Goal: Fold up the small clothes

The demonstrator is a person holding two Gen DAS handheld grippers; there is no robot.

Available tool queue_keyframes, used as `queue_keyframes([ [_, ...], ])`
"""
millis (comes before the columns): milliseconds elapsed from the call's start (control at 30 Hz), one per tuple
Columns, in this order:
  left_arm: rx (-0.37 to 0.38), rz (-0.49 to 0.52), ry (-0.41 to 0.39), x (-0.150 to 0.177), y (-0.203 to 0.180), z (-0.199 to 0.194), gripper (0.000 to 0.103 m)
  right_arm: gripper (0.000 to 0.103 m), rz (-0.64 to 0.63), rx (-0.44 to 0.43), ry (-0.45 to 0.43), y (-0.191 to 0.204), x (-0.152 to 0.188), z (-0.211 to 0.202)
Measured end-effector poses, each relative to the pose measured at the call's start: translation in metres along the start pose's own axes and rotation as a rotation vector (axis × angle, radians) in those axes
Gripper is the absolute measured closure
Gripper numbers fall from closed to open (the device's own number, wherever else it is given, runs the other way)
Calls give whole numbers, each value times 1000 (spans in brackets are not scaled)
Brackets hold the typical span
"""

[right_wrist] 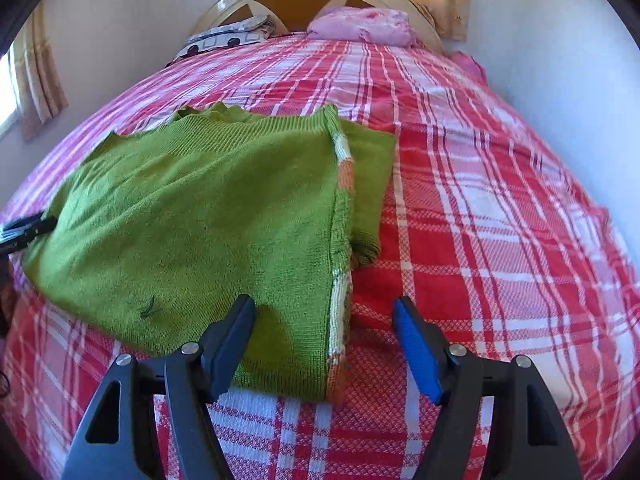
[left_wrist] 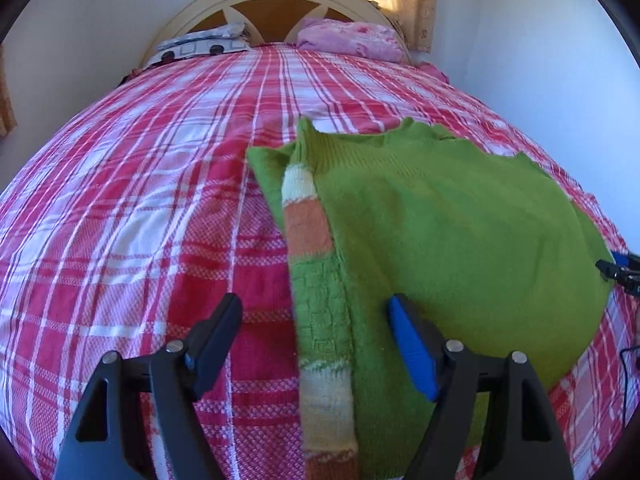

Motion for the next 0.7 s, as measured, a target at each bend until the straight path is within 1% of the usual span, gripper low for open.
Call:
queue_keyframes([
  [67, -20, 12, 16, 6, -2, 0, 24, 32, 15, 4, 0, -1, -1, -4],
  [133, -19, 22, 16, 12, -4, -2, 24, 32, -17, 23, -13, 6, 1, -11],
  [233, 10, 7, 12, 15, -1, -7, 24, 32, -41, 34, -7, 13, 7, -15],
  [300, 35, -6, -16, 15, 2, -14, 24, 32, -56, 49, -31, 18, 7, -24],
  [400, 71, -37, -43, 11, 10, -24, 24, 32, -90, 29, -77, 38, 4, -43],
  [500, 92, -77, -47, 3, 21, -26, 24, 32, -155, 7, -115, 68, -1, -56],
  [567, 121, -110, -39, -4, 29, -23, 24, 32, -204, -16, -115, 95, -2, -57],
  [600, 133, -120, -37, -7, 32, -21, 24, 32, -247, -23, -110, 114, -2, -56],
  [700, 194, -165, -17, -21, 42, -10, 24, 32, -353, -15, -112, 158, -1, -50],
])
Point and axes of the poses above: each gripper's, at about its wrist camera, not at the fingertips, and z roughly the way its jaws point, y to its left, x to its underside, the point moved 6 cm from there along z, roughly the way its jaws point, and after that the axes turned 12 degrees about y, right-handed, at the moved point
